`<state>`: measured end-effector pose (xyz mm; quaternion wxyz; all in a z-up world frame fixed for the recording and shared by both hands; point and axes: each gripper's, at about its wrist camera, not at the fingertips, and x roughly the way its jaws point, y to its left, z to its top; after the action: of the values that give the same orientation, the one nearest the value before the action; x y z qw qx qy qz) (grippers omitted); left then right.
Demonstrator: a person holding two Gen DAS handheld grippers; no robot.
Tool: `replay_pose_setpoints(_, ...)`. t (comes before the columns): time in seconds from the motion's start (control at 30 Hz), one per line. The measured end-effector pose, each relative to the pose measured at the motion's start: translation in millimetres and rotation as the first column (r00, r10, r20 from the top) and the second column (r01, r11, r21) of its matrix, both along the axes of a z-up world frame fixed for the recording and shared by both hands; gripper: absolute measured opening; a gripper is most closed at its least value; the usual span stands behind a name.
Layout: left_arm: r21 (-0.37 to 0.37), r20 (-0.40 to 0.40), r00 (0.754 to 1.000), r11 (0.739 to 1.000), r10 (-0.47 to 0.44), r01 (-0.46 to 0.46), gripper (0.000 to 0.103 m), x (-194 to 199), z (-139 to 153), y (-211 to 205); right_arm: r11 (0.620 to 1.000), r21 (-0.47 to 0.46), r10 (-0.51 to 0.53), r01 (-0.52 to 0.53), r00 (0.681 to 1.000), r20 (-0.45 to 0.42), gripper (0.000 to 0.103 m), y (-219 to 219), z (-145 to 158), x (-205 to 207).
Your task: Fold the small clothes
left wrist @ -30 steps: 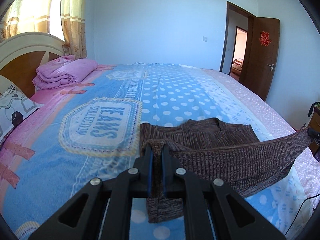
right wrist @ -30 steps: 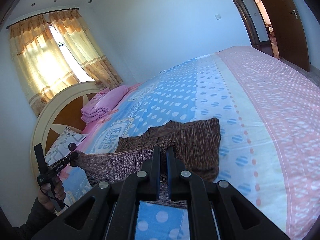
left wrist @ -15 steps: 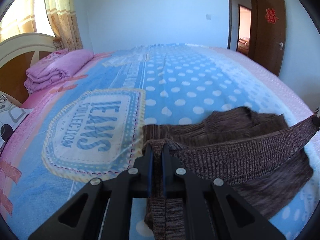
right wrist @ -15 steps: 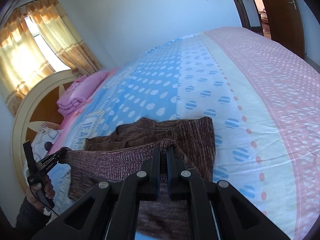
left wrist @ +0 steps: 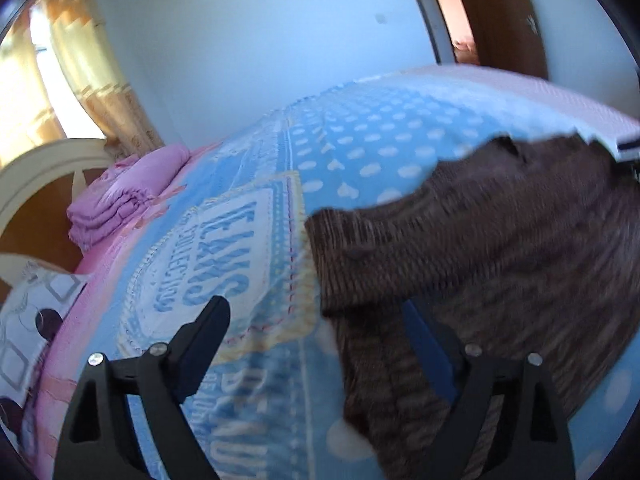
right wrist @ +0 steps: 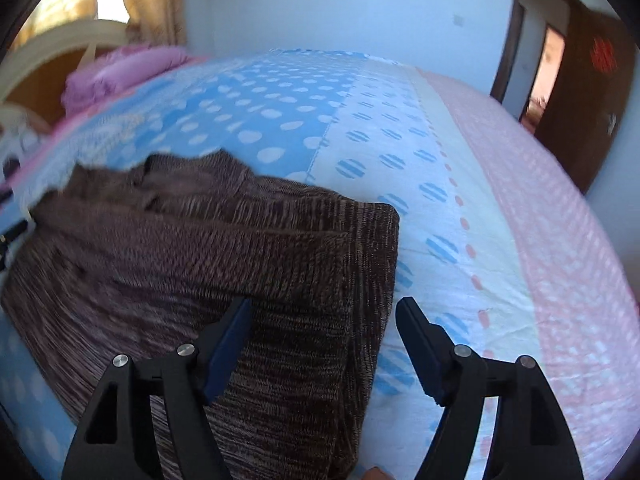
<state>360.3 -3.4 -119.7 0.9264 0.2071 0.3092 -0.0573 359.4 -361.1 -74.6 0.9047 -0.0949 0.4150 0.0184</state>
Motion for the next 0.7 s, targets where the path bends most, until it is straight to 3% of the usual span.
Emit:
replay_pose_setpoints(0.13,0.05,-0.04,0.998,0.998,0.045,-0.043,0.091,22.4,-15.0,0.9,0.999,-0.052,0.001,-0.002,1.0,-0.014,0.075,3.4,-5.6,23.8)
replay_pose_setpoints(0.23,0.055,-0.002,0.995,0.993,0.101,-0.101,0.091,45.4,-7.9,-0.4,0.998,-0.064,-0.022,0.021,0.999,-0.024,0.075,-0.1,-1.4,50.6)
replay_pose_setpoints(0.33,0.01,0.027,0.986,0.987,0.163,-0.163,0.091,80.0,9.6,0.8,0.993,-0.057,-0.099,0.1,0.995,0.015,0.075,-13.4,15.6,71.2)
replay_pose_setpoints(0.43,0.055,0.05,0.976,0.975,0.211,-0.214,0.096,103.8,12.9,-2.2,0.978,-0.052,-0.201,0.203,0.979,0.045,0.075,-29.7,26.7,83.6)
replay_pose_setpoints(0.5,0.017,0.017,0.976,0.976,0.216,-0.216,0.097,112.4,16.9,1.0,0.973,-0.023,-0.23,0.231,0.973,0.036,0.075,-39.7,28.1,84.7)
replay_pose_setpoints(0.57,0.023,0.018,0.978,0.978,0.206,-0.207,0.103,110.9,23.1,1.9,0.975,-0.02,-0.22,0.221,0.975,0.029,0.075,-43.0,24.7,78.7)
replay_pose_setpoints(0.7,0.05,-0.004,0.985,0.984,0.17,-0.17,0.103,105.8,20.3,1.7,0.98,0.022,-0.197,0.197,0.98,0.003,0.075,-47.0,13.3,61.0)
